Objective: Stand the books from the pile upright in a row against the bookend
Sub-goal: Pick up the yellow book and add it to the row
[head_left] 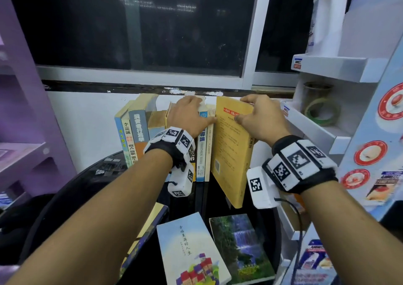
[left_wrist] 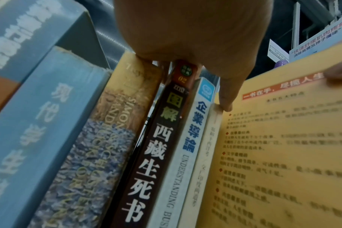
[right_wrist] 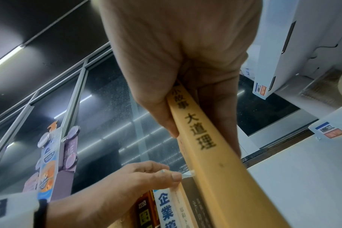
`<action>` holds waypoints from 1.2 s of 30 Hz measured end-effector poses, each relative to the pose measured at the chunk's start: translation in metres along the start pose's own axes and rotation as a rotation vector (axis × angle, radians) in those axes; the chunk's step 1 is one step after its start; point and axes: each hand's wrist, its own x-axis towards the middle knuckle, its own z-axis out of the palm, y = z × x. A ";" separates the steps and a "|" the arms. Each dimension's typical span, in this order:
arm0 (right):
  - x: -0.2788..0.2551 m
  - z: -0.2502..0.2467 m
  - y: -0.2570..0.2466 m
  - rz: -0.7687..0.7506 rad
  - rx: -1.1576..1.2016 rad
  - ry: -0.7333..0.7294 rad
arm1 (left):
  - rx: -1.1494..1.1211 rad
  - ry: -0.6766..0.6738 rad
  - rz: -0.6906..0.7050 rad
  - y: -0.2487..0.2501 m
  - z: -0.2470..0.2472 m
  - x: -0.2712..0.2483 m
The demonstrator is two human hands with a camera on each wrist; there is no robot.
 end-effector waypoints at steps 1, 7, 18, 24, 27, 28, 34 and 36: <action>0.003 0.003 0.000 -0.005 -0.007 0.007 | -0.008 0.017 0.009 -0.001 0.002 -0.001; 0.016 0.025 0.003 -0.059 -0.024 0.079 | -0.024 0.027 0.044 -0.005 0.001 -0.002; 0.045 0.060 0.010 -0.044 0.059 0.094 | -0.044 0.007 0.049 -0.013 0.001 0.001; 0.058 0.073 0.014 -0.077 0.082 0.035 | -0.037 0.000 0.065 -0.019 0.001 0.003; 0.061 0.074 0.018 -0.089 0.096 0.002 | -0.035 -0.006 0.080 -0.022 0.001 0.005; 0.062 0.075 0.019 -0.091 0.097 -0.006 | -0.027 -0.019 0.091 -0.023 0.000 0.005; 0.063 0.067 0.020 -0.113 0.151 -0.128 | -0.020 -0.177 0.149 -0.037 -0.014 0.018; 0.061 0.064 0.023 -0.099 0.190 -0.202 | -0.039 -0.215 0.144 -0.040 -0.015 0.019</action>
